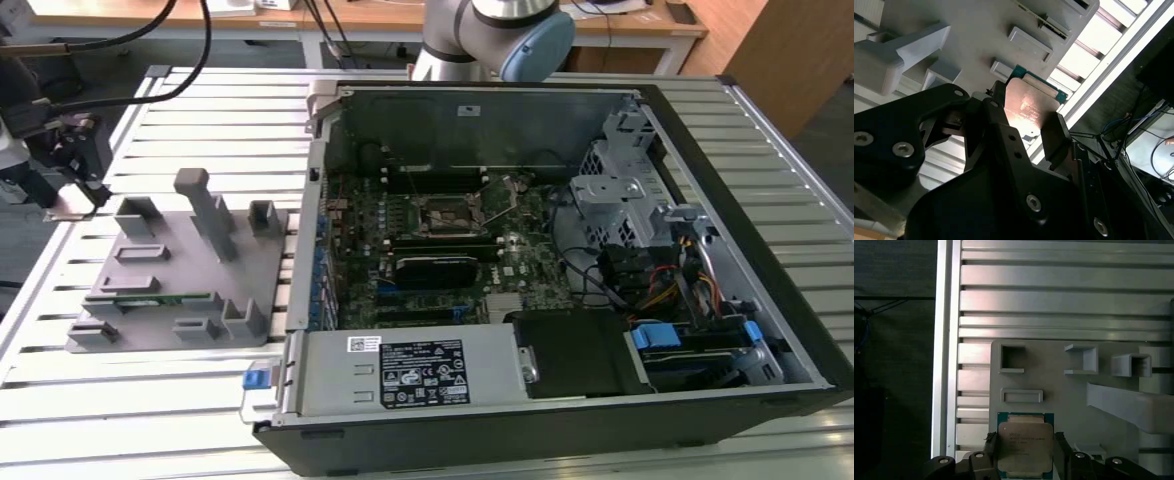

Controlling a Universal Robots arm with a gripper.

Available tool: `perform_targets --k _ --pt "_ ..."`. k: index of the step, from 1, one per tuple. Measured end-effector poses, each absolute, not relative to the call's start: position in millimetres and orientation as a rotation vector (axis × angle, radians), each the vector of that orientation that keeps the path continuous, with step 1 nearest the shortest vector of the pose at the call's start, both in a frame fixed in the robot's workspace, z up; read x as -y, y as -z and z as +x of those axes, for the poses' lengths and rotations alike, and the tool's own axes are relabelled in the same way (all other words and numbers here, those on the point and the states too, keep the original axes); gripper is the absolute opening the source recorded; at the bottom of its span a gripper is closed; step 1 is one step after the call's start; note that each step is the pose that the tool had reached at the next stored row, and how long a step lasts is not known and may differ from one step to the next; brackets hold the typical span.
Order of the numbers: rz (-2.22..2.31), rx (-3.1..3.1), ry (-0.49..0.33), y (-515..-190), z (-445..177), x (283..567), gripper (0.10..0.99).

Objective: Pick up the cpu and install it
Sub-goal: 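Pick up the cpu and move it towards the insertion slot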

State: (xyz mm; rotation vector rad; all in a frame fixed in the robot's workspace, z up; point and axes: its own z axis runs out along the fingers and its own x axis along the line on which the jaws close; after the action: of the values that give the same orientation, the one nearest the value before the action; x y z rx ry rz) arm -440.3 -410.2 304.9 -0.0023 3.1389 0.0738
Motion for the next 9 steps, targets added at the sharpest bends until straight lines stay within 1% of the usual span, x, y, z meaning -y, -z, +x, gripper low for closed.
perform_targets --k 9 --pt "-0.002 -3.139 -0.074 -312.4 -440.3 410.2 0.529"
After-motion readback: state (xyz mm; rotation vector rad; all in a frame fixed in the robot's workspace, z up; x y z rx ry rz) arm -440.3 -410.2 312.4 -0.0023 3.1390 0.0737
